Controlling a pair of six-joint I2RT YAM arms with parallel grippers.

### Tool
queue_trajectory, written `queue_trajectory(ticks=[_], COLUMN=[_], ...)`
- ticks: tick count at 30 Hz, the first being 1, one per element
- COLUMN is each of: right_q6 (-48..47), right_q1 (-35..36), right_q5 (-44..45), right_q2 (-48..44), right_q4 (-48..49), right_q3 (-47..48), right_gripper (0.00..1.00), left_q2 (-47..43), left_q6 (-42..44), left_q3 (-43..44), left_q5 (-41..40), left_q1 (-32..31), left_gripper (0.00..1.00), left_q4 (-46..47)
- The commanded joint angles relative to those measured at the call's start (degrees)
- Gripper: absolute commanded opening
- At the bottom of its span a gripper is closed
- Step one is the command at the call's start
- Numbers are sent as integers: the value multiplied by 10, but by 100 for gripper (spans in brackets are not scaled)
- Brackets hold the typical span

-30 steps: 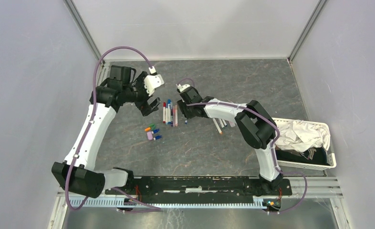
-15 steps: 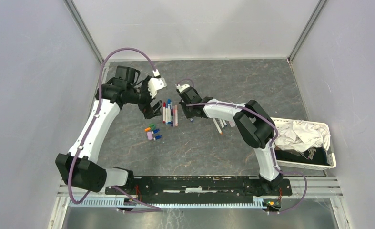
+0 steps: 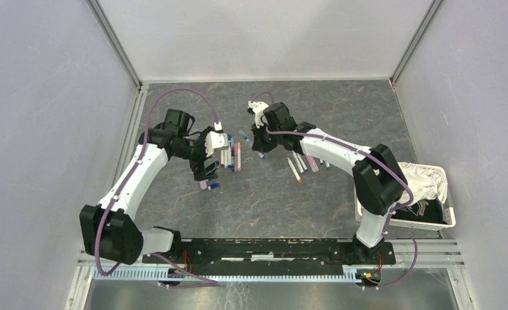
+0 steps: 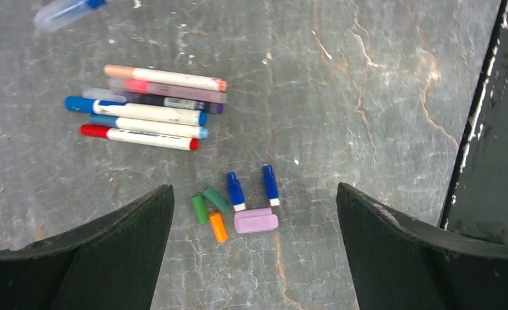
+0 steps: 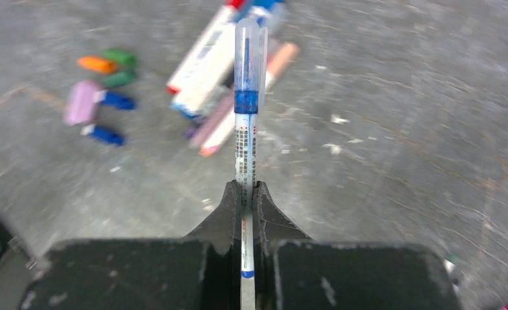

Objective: Open the pen caps

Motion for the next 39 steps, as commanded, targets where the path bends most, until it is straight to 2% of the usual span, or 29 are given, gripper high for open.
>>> queue_trajectory(ticks=[1, 7, 10, 20, 28, 31, 36, 39], right_q6=[-28, -12, -15, -9, -29, -24, -14, -10], right_q1=[6, 5, 6, 16, 32, 32, 32, 32], right_q5=[-186, -315, -361, -453, -487, -487, -488, -492], right_q2=[-44, -74, -73, -43, -10, -4, -7, -11], right_q4=[-18, 5, -1, -5, -41, -40, -27, -21], right_q3=[-14, -57, -53, -32, 6, 15, 12, 7], right_gripper=[0, 0, 0, 0, 0, 0, 0, 0], left_q2=[-26, 2, -3, -12, -5, -2, -4, -3], left_q6=[111, 173, 192, 211, 183, 178, 182, 184], left_q3=[-20, -8, -18, -28, -29, -27, -36, -39], left_q5=[41, 45, 47, 66, 34, 27, 6, -14], left_q1=[1, -2, -6, -36, -83, -96, -105, -105], left_gripper=[100, 100, 97, 86, 74, 62, 31, 27], left_q4=[1, -53, -63, -81, -40, -40, -44, -47])
